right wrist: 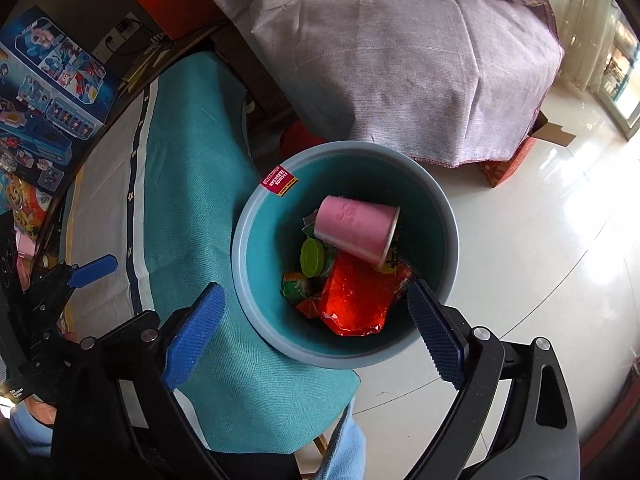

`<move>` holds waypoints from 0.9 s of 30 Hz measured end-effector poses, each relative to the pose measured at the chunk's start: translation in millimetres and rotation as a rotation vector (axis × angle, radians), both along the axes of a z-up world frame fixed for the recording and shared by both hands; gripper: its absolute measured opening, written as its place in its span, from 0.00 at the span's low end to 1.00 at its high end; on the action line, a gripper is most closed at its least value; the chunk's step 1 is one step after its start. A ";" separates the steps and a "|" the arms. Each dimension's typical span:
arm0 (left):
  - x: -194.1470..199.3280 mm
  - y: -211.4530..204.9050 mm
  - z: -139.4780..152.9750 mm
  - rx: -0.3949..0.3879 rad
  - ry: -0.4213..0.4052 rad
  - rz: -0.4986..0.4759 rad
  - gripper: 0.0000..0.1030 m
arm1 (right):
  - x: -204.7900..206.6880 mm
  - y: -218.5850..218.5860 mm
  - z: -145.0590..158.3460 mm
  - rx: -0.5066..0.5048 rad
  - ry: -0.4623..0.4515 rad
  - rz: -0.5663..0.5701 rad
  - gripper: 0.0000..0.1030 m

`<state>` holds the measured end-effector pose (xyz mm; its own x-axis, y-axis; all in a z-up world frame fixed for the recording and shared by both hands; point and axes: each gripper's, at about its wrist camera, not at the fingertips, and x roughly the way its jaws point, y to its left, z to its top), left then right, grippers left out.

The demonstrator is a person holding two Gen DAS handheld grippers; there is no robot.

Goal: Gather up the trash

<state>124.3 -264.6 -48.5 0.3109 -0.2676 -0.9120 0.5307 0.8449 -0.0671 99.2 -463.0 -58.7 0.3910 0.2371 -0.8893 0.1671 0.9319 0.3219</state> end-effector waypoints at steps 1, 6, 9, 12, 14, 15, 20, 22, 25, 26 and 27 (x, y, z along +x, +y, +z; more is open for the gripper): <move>-2.3 2.2 2.1 -0.004 -0.002 0.001 0.96 | -2.8 2.3 2.2 -0.008 0.002 0.001 0.91; -13.1 12.0 10.6 -0.015 -0.019 -0.002 0.96 | -18.3 14.8 13.0 -0.077 -0.006 0.011 0.93; -21.9 19.5 17.5 -0.021 -0.041 0.004 0.96 | -29.5 23.5 17.8 -0.106 -0.005 0.020 0.93; -30.8 30.0 24.8 -0.035 -0.054 0.017 0.96 | -40.6 33.6 24.8 -0.145 -0.014 0.030 0.93; -36.7 36.8 29.1 -0.046 -0.059 0.026 0.96 | -48.3 40.2 29.8 -0.156 -0.019 0.038 0.93; -39.4 40.4 31.7 -0.052 -0.063 0.031 0.96 | -52.1 44.0 32.6 -0.156 -0.026 0.045 0.93; -54.4 56.7 42.0 -0.066 -0.087 0.052 0.96 | -68.0 63.6 44.0 -0.200 -0.051 0.075 0.93; -60.2 62.6 45.0 -0.068 -0.097 0.059 0.96 | -73.4 69.1 47.7 -0.200 -0.063 0.081 0.93; -69.1 69.3 47.8 -0.066 -0.109 0.065 0.96 | -78.9 74.3 51.9 -0.189 -0.076 0.082 0.93; -71.1 70.8 48.2 -0.064 -0.112 0.066 0.96 | -80.7 76.0 53.4 -0.192 -0.081 0.083 0.93; -73.3 72.5 48.6 -0.063 -0.116 0.067 0.96 | -82.1 77.1 54.2 -0.194 -0.084 0.084 0.93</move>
<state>51.0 -192.1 0.1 0.4322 -0.2989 -0.8508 0.4808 0.8745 -0.0629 17.0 -385.9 -4.5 0.4521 0.0998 -0.8864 0.0668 0.9871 0.1452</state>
